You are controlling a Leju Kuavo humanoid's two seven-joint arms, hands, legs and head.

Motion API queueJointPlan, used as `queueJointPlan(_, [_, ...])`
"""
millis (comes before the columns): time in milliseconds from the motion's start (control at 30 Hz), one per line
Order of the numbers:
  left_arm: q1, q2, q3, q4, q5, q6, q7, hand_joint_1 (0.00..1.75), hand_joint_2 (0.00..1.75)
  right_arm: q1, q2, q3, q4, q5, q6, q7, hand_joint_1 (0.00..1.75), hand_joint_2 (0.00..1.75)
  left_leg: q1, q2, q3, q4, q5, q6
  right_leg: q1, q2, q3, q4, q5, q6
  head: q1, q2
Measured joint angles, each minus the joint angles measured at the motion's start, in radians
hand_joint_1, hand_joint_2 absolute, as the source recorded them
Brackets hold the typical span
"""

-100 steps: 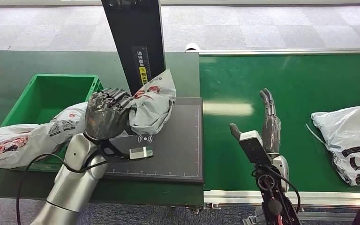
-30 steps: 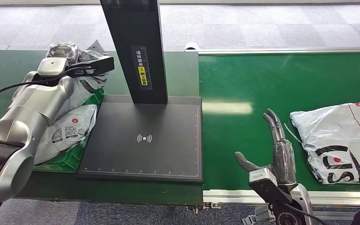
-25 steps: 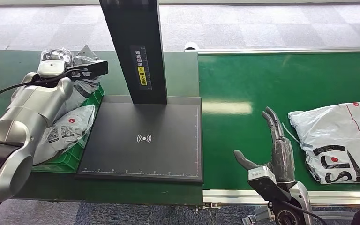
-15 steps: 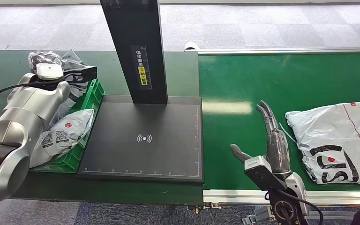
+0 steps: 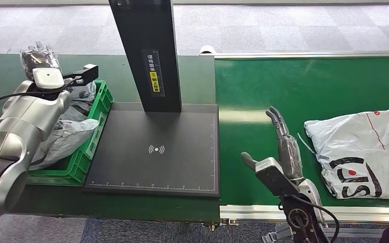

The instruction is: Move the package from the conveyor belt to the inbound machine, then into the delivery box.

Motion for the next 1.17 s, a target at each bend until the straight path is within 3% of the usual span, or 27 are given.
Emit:
queueJointPlan(133, [0.017,0.002,0.016,0.0,0.012,0.058,-0.006,0.0,1.75,0.007,0.0,0.0,0.013,-0.002,-0.007,-0.014,0.0,1.75,0.0,0.0,0.0,0.0,0.0,0.0,0.0,0.0,0.0,0.0,0.0,0.0,0.0,0.0])
queueJointPlan(433, [0.032,0.001,0.035,0.0,0.022,0.096,-0.012,0.0,1.75,0.018,-0.002,-0.004,0.023,-0.002,-0.014,-0.018,0.0,1.75,0.0,0.0,0.0,0.0,0.0,0.0,0.0,0.0,0.0,0.0,0.0,0.0,0.0,0.0])
queueJointPlan(533, [0.033,0.0,0.072,-0.004,0.067,0.185,-0.037,0.0,1.75,0.027,-0.002,-0.013,0.019,-0.007,-0.015,-0.019,0.0,1.75,0.0,0.0,0.0,0.0,0.0,0.0,0.0,0.0,0.0,0.0,0.0,0.0,0.0,0.0])
queueJointPlan(700, [0.043,0.0,0.187,-0.03,0.181,0.437,-0.184,0.0,1.75,0.047,-0.002,-0.033,-0.007,-0.035,-0.015,-0.02,0.0,1.75,0.0,0.0,0.0,0.0,0.0,0.0,0.0,0.0,0.0,0.0,0.0,0.0,0.0,0.0])
queueJointPlan(933, [0.063,-0.002,0.276,-0.043,0.203,0.486,-0.222,0.0,1.75,0.078,-0.002,-0.049,-0.034,-0.041,-0.015,-0.02,0.0,1.75,0.0,0.001,0.0,0.0,0.0,0.0,0.0,0.0,0.0,0.0,0.0,0.0,0.0,0.0])
queueJointPlan(1033, [0.088,-0.011,0.31,-0.063,0.278,0.588,-0.346,0.0,1.75,0.101,-0.002,-0.054,-0.05,-0.041,-0.029,-0.034,0.0,1.75,0.0,0.0,0.001,0.0,0.0,0.0,0.0,0.0,0.0,0.0,0.0,0.0,0.0,0.0])
queueJointPlan(1133, [0.153,-0.037,0.384,-0.121,0.469,0.723,-0.629,0.0,1.75,0.148,-0.002,-0.061,-0.085,-0.054,-0.051,-0.066,0.0,1.75,-0.001,0.0,0.001,0.0,0.0,0.0,-0.001,0.0,0.0,0.0,0.0,0.0,0.0,0.0])
queueJointPlan(1167, [0.167,-0.043,0.398,-0.133,0.506,0.738,-0.681,0.0,1.75,0.155,-0.002,-0.063,-0.091,-0.058,-0.054,-0.072,0.0,1.75,-0.001,0.001,0.001,0.0,-0.001,0.0,-0.001,0.0,0.0,0.0,0.0,0.0,0.0,0.0])
